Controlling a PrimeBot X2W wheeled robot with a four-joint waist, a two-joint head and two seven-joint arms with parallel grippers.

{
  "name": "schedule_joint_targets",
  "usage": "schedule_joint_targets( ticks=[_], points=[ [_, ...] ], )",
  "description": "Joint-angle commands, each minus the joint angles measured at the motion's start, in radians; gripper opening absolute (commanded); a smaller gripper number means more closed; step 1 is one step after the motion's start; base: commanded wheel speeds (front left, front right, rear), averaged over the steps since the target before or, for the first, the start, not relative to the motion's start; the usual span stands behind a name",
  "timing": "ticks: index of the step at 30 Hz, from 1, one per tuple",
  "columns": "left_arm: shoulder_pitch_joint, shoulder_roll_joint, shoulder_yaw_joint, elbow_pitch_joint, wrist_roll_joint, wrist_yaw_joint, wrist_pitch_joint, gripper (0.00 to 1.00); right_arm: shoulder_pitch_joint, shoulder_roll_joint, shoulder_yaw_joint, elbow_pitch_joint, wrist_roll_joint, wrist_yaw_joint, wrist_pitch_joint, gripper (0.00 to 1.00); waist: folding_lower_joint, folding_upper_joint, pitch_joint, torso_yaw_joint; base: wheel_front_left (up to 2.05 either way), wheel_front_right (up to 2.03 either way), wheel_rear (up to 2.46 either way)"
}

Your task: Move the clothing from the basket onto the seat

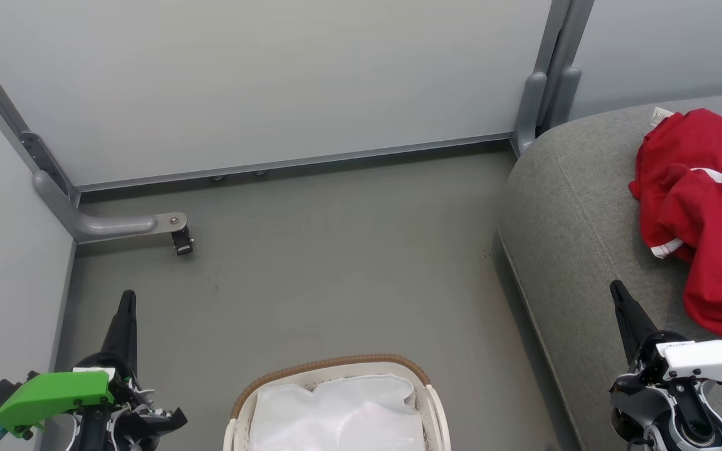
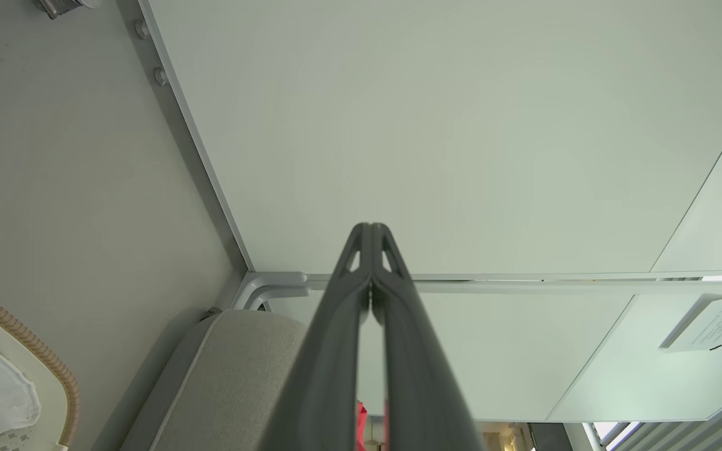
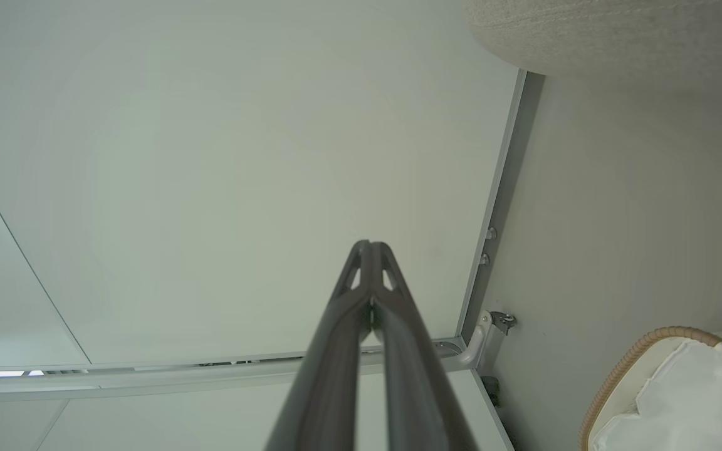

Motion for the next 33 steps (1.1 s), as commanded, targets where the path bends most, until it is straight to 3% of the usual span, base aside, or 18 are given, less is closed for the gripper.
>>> schedule_joint_targets(
  ticks=[1, 33],
  points=[
    [-0.01, 0.0, 0.003, -0.001, -0.003, 0.0, 0.003, 0.0, 0.01, -0.006, -0.002, -0.003, 0.004, 0.0, 0.003, 0.0, 0.0, 0.0, 0.0, 0.0, 0.0, 0.0, 0.0],
    [-0.01, 0.0, 0.003, -0.001, -0.003, 0.0, 0.003, 0.0, 0.01, -0.006, -0.002, -0.003, 0.004, 0.0, 0.002, 0.0, 0.0, 0.0, 0.0, 0.0, 0.0, 0.0, 0.0]
  ],
)
